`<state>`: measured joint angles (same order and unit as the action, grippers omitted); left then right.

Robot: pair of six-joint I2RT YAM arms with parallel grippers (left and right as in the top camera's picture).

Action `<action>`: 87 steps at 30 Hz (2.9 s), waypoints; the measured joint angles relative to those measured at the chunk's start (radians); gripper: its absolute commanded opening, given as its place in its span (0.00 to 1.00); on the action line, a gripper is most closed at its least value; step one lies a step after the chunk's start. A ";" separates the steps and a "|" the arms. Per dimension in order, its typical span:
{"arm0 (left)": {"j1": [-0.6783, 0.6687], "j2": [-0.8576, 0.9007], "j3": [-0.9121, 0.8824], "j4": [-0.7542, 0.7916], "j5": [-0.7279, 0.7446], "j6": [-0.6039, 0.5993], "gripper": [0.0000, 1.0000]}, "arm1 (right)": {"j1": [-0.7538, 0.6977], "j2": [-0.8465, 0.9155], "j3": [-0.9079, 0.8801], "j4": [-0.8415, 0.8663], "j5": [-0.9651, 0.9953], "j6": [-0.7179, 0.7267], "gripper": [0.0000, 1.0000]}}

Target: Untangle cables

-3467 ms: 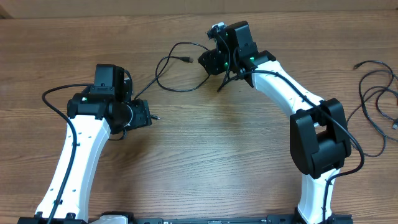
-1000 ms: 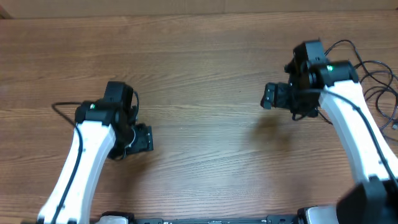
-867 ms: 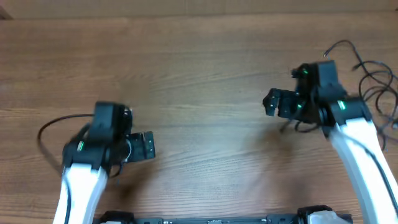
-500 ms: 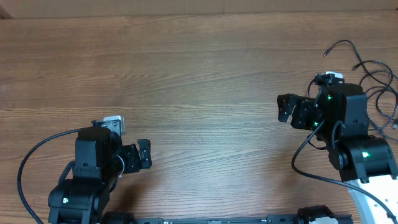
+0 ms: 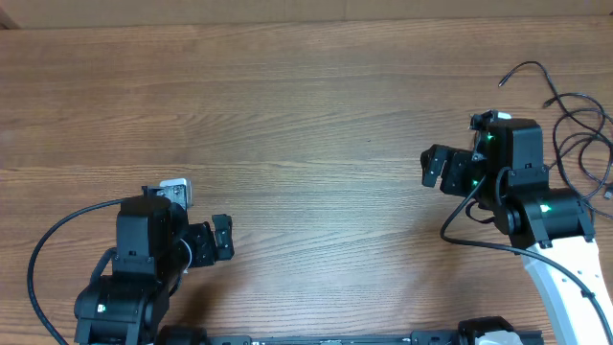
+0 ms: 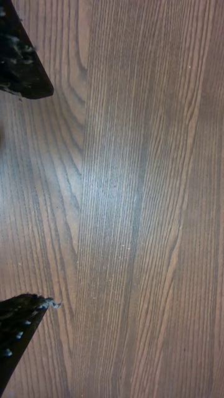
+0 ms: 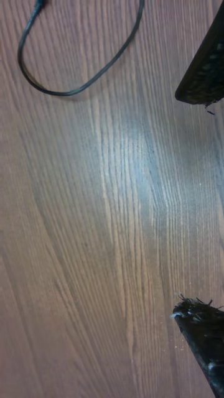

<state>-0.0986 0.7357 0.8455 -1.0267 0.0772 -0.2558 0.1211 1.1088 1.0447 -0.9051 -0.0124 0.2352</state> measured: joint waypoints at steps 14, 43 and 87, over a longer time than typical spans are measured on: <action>0.000 0.000 -0.002 -0.001 0.000 0.000 1.00 | -0.003 -0.643 -0.500 0.561 0.028 -0.108 1.00; 0.000 0.001 -0.003 -0.002 0.000 0.000 0.99 | -0.016 -1.099 -1.027 0.875 0.069 -0.313 1.00; 0.000 0.001 -0.003 -0.002 0.000 0.000 1.00 | -0.016 -1.099 -1.027 0.819 0.061 -0.313 1.00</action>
<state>-0.0986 0.7368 0.8421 -1.0283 0.0772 -0.2558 0.1047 0.0101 0.0181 -0.0864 0.0483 -0.0780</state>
